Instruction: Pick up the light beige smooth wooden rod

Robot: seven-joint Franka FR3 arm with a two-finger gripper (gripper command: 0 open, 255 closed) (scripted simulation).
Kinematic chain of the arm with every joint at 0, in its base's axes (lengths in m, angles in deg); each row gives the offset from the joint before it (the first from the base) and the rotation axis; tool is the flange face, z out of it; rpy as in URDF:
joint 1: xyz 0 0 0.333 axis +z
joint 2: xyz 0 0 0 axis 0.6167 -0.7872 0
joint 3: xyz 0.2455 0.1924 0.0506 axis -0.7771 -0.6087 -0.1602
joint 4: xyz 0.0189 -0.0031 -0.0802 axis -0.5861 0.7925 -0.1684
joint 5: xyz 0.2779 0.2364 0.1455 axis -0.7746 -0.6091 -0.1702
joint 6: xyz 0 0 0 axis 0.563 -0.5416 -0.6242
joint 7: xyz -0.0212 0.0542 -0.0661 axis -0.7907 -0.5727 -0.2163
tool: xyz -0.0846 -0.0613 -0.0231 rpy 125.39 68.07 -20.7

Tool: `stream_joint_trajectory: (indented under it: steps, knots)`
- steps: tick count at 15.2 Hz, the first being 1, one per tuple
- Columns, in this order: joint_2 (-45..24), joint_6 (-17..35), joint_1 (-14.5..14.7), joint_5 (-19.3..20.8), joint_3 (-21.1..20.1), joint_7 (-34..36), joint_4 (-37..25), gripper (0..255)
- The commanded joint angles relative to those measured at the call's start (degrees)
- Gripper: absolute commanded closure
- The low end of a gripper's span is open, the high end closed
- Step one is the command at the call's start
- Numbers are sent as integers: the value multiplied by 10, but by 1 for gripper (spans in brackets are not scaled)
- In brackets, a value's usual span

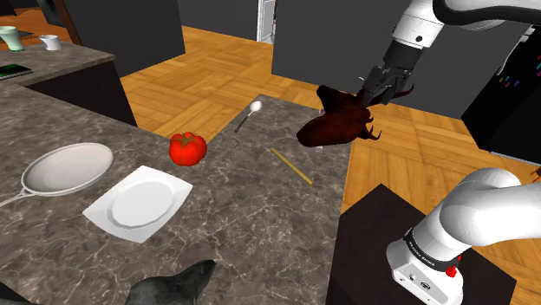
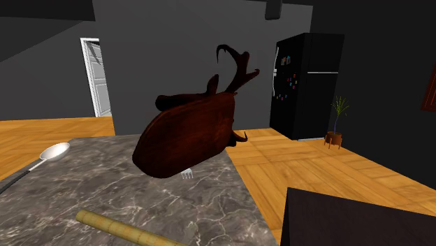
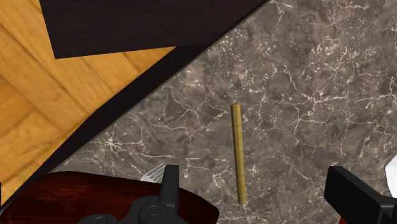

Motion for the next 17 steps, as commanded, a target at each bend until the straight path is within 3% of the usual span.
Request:
stream_joint_trajectory:
  steps: [1,9,17]
  knots:
    - [0,0,0,0,0,0,0,0]
    - [-120,133,20,-15,-23,-9,38,0]
    - [-276,255,38,-27,-45,-18,29,0]
